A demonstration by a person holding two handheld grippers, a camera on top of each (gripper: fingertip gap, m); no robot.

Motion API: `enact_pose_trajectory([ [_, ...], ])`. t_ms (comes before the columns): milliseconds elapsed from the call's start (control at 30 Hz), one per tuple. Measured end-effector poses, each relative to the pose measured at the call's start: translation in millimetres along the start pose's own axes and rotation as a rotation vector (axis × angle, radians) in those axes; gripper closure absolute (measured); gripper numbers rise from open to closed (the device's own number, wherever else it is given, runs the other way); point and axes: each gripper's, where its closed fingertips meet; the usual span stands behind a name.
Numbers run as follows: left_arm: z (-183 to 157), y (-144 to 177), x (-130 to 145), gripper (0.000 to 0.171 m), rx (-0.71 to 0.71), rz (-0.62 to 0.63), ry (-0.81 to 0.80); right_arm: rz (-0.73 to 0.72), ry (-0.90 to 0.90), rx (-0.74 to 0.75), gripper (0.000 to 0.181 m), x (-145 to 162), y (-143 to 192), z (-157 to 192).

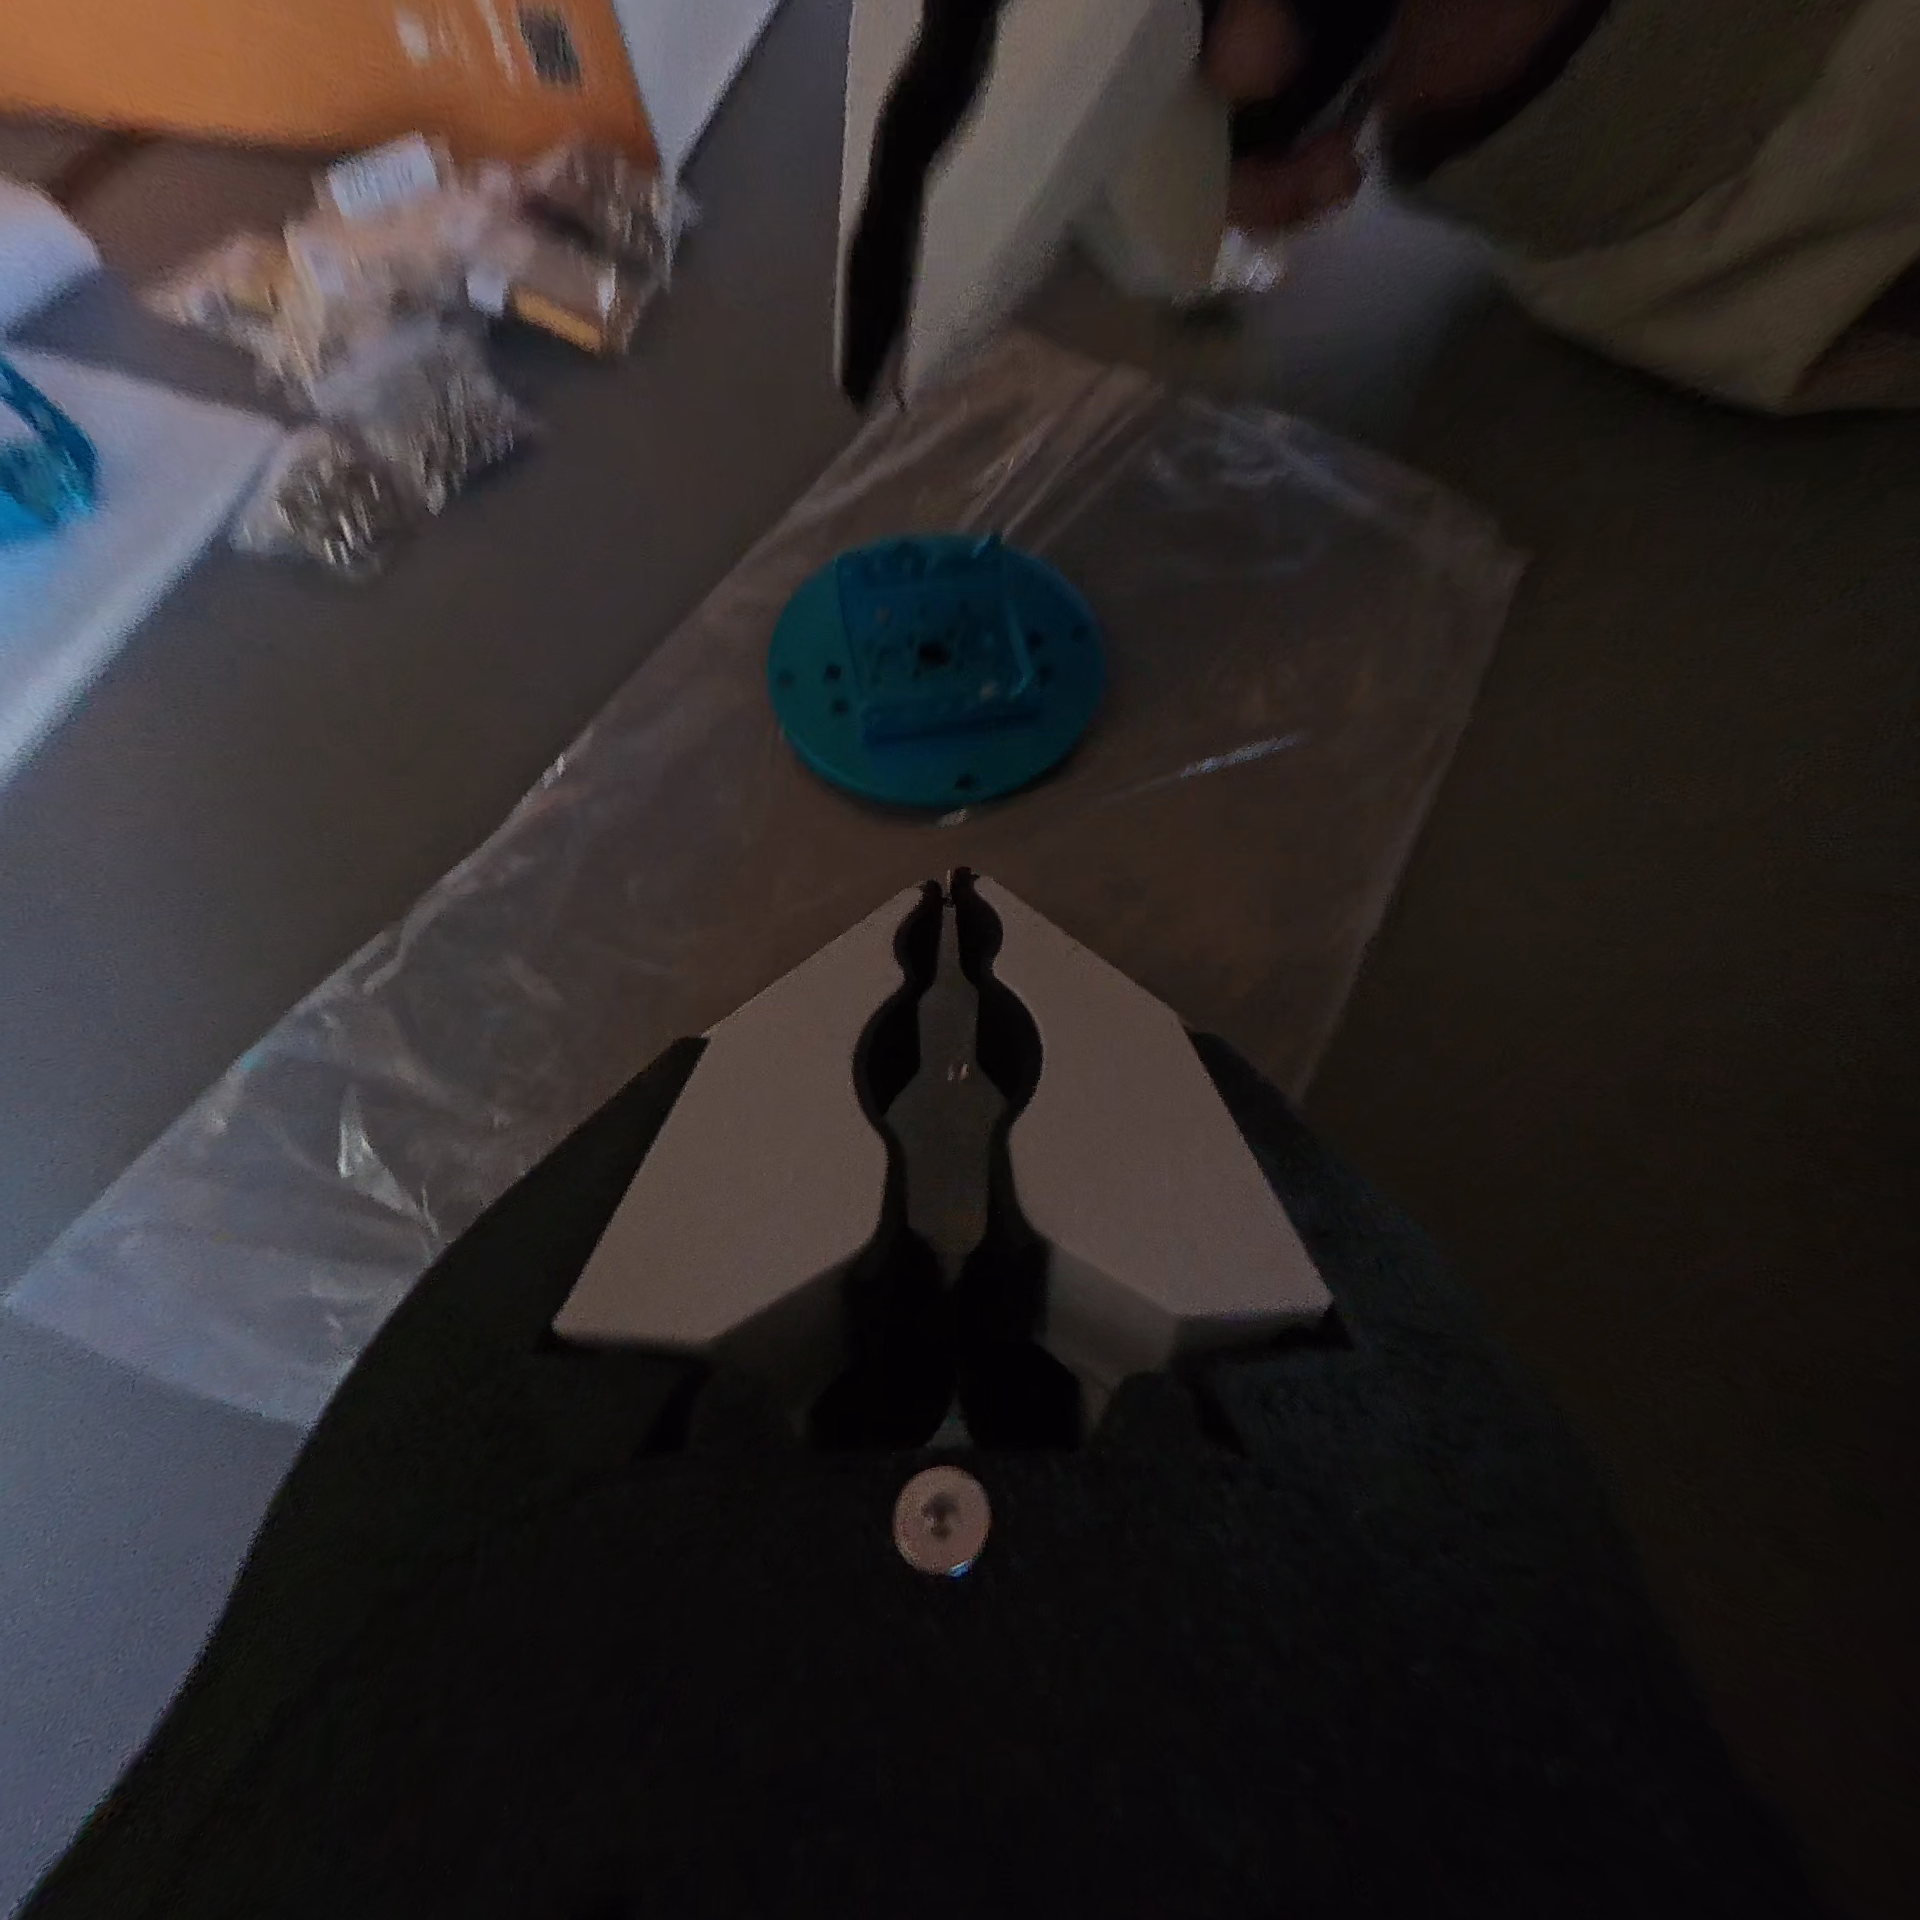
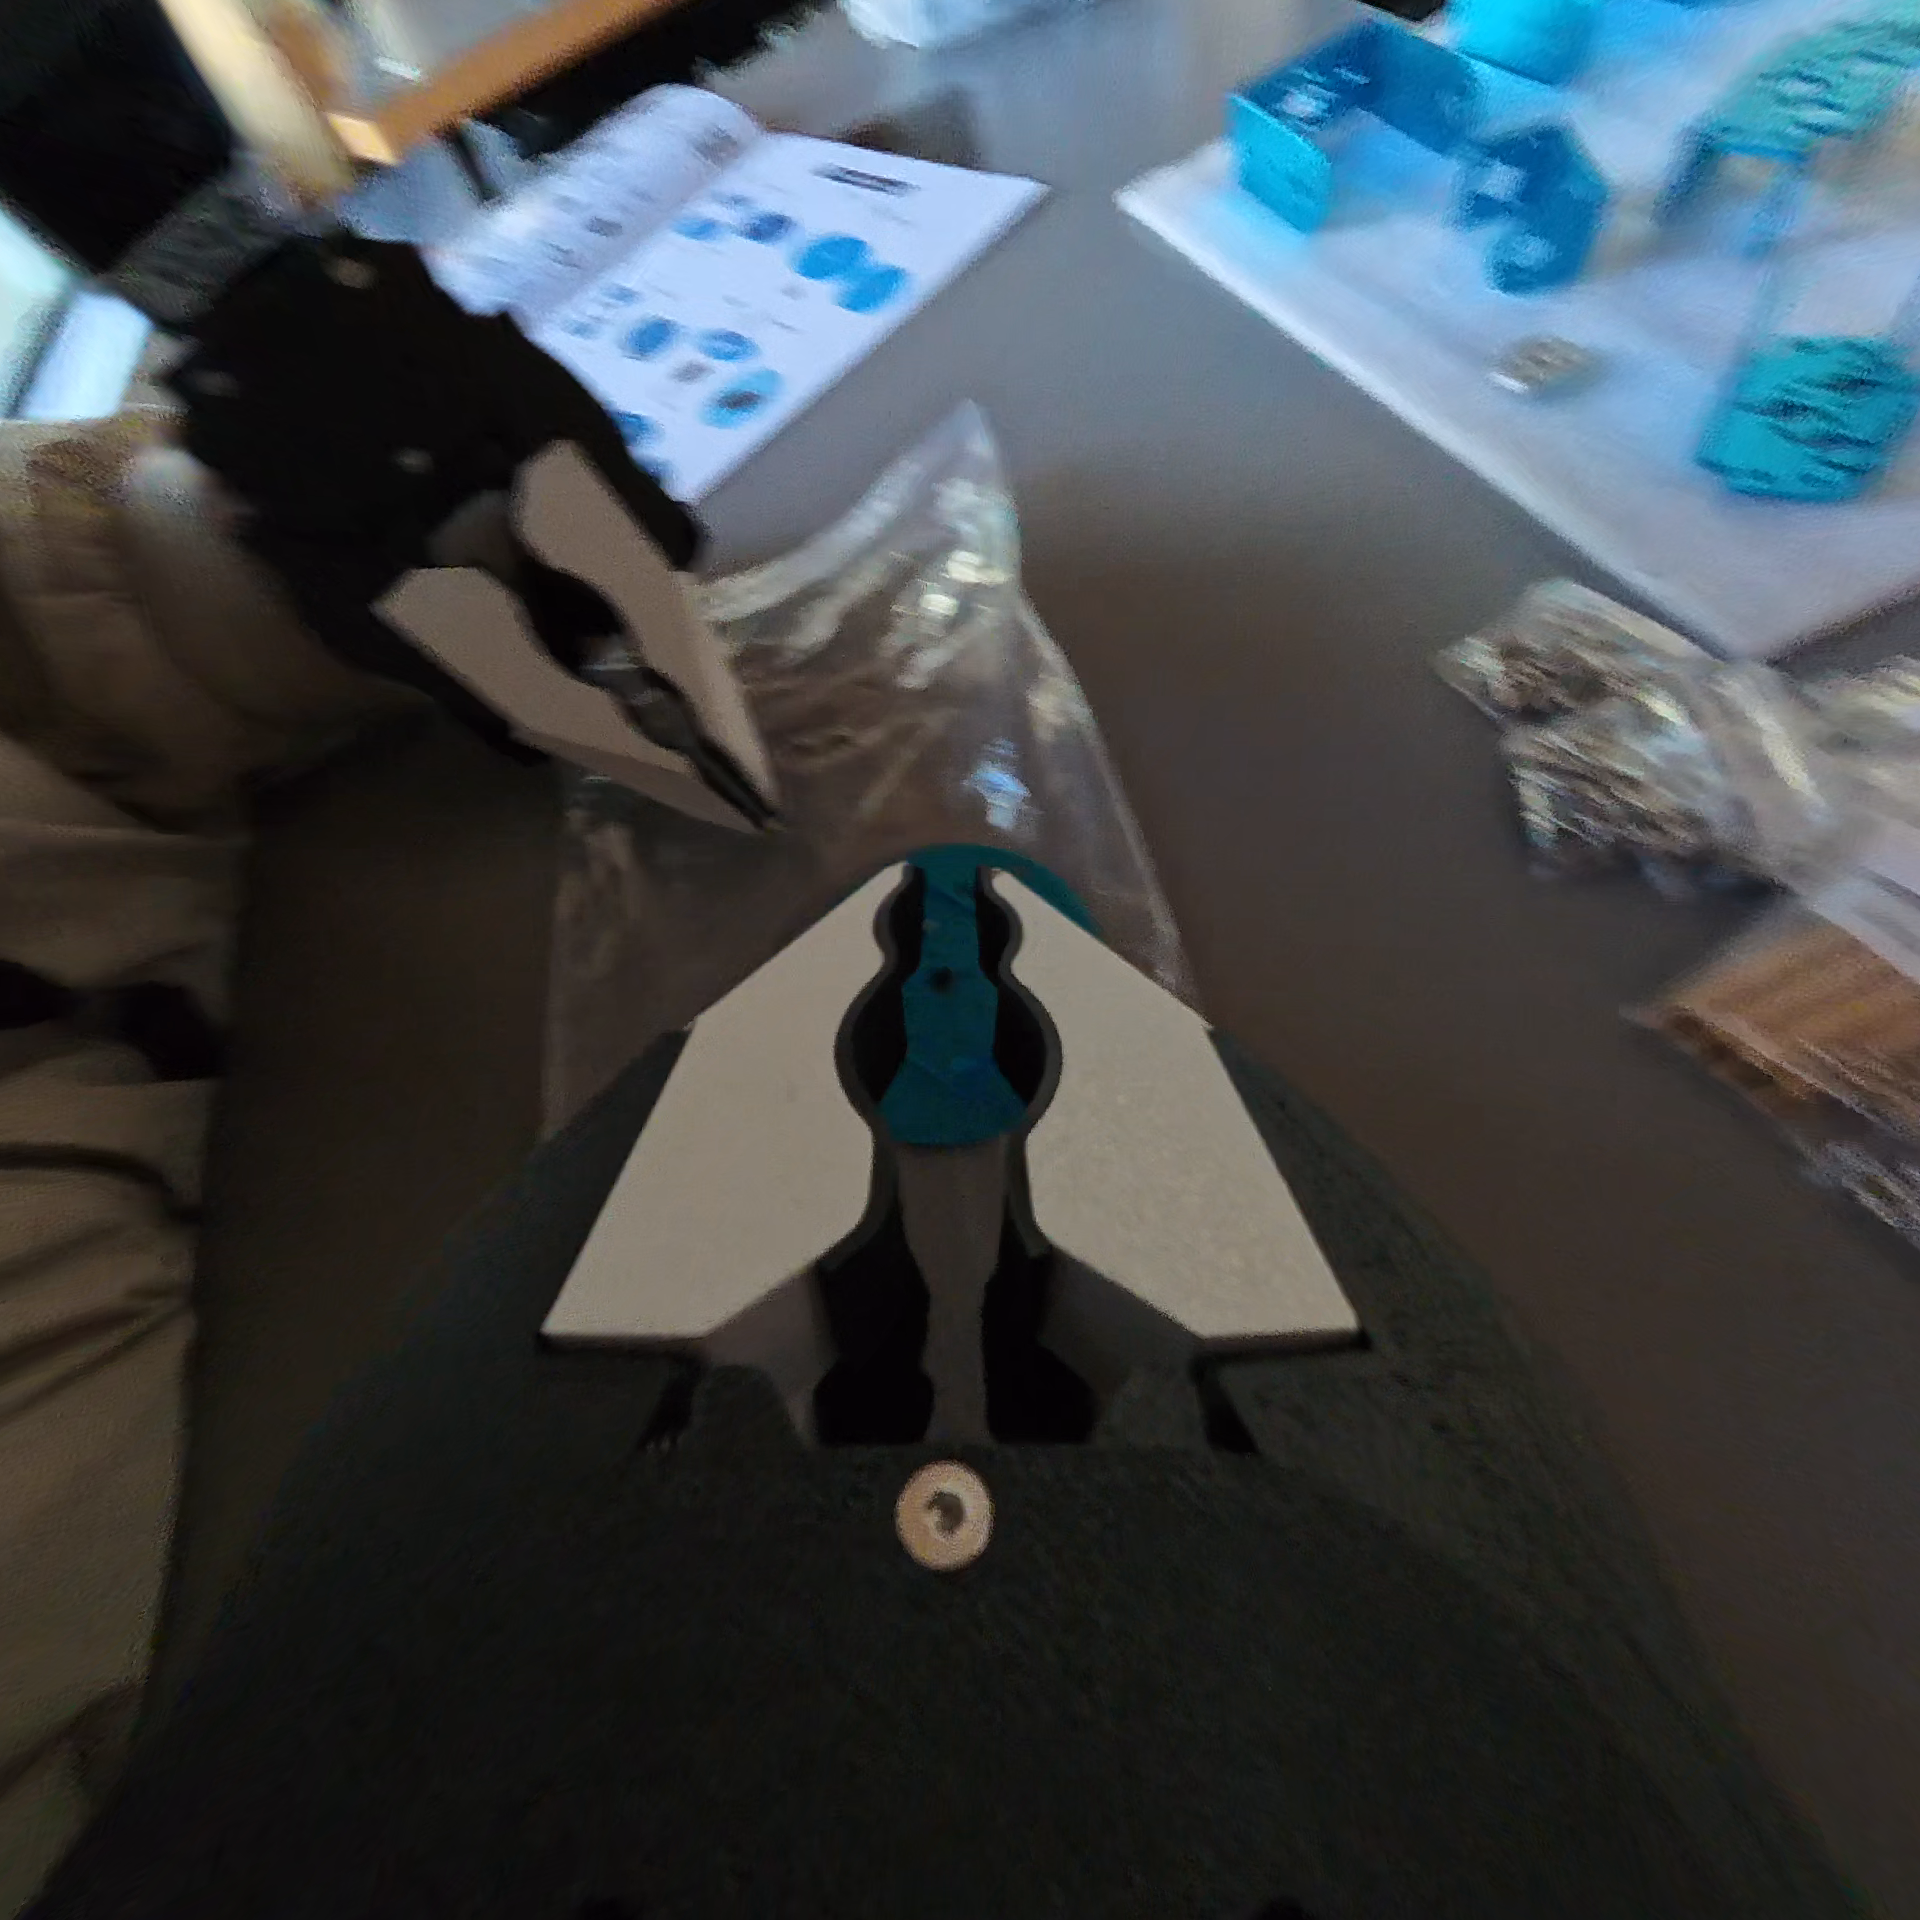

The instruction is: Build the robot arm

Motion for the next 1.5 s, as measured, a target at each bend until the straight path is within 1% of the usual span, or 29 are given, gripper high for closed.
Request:
enact_pose_trajectory([
  [33, -4, 4, -10, 0.171, 0.017, -0.054, -0.007, -0.028, 0.030, -0.081, 0.169, -6, -2, 15],
  [100, -11, 15, -30, 0.171, 0.073, -0.162, 0.040, -0.058, 0.181, -0.188, 0.168, -10, -5, 46],
  [167, -20, 25, -46, 0.171, 0.178, -0.248, 0.120, -0.109, 0.346, -0.185, 0.167, -13, -8, 63],
  [233, -31, 33, -55, 0.171, 0.298, -0.304, 0.200, -0.159, 0.462, -0.161, 0.167, -16, -11, 70],
  [267, -36, 35, -58, 0.171, 0.362, -0.318, 0.241, -0.164, 0.500, -0.174, 0.167, -15, -12, 75],
  [400, -55, 46, -65, 0.171, 0.609, -0.347, 0.385, -0.223, 0.560, -0.258, 0.166, -16, -11, 95],
  [467, -58, 47, -65, 0.171, 0.665, -0.353, 0.430, -0.266, 0.579, -0.281, 0.167, -21, -7, 102],
  [533, -60, 47, -64, 0.171, 0.710, -0.349, 0.464, -0.309, 0.585, -0.292, 0.171, -26, -3, 107],
  [667, -59, 46, -66, 0.171, 0.754, -0.365, 0.520, -0.299, 0.571, -0.296, 0.173, -25, -4, 106],
  [733, -55, 41, -62, 0.171, 0.717, -0.350, 0.520, -0.229, 0.596, -0.237, 0.171, -17, -8, 94],
  [800, -51, 37, -55, 0.171, 0.658, -0.321, 0.496, -0.170, 0.577, -0.138, 0.176, -12, -2, 72],
  [833, -48, 33, -49, 0.171, 0.610, -0.287, 0.474, -0.140, 0.553, -0.133, 0.178, -7, 2, 67],
  [867, -44, 29, -41, 0.171, 0.548, -0.241, 0.444, -0.091, 0.529, -0.185, 0.176, 1, 4, 70],
  [900, -38, 25, -33, 0.171, 0.477, -0.202, 0.412, -0.039, 0.506, -0.205, 0.172, 8, 3, 70],
  [933, -31, 25, -27, 0.171, 0.408, -0.181, 0.381, 0.003, 0.492, -0.192, 0.168, 12, -2, 67],
  [1000, -19, 30, -21, 0.167, 0.284, -0.172, 0.322, 0.049, 0.488, -0.201, 0.166, 19, -15, 75],
  [1067, -13, 41, -19, 0.162, 0.203, -0.194, 0.287, 0.106, 0.491, -0.196, 0.165, 28, -31, 82],
  [1133, -12, 49, -19, 0.158, 0.158, -0.238, 0.277, 0.201, 0.499, -0.186, 0.165, 40, -45, 83],
  [1200, -17, 54, -18, 0.157, 0.139, -0.271, 0.285, 0.249, 0.471, -0.183, 0.166, 47, -53, 81],
  [1333, -26, 55, -10, 0.157, 0.122, -0.295, 0.314, 0.236, 0.435, -0.147, 0.172, 46, -58, 72],
  [1467, -32, 53, -7, 0.157, 0.143, -0.300, 0.353, 0.234, 0.448, -0.139, 0.173, 45, -60, 75],
  [1500, -32, 53, -7, 0.157, 0.141, -0.299, 0.362, 0.236, 0.461, -0.123, 0.178, 45, -61, 74],
])
Point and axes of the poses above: each gripper's, where its closed fingertips meet, y back along the fingers, x out of its underside, z = x × y across the jaws, and after that the axes turned 7 degrees about y, right-handed
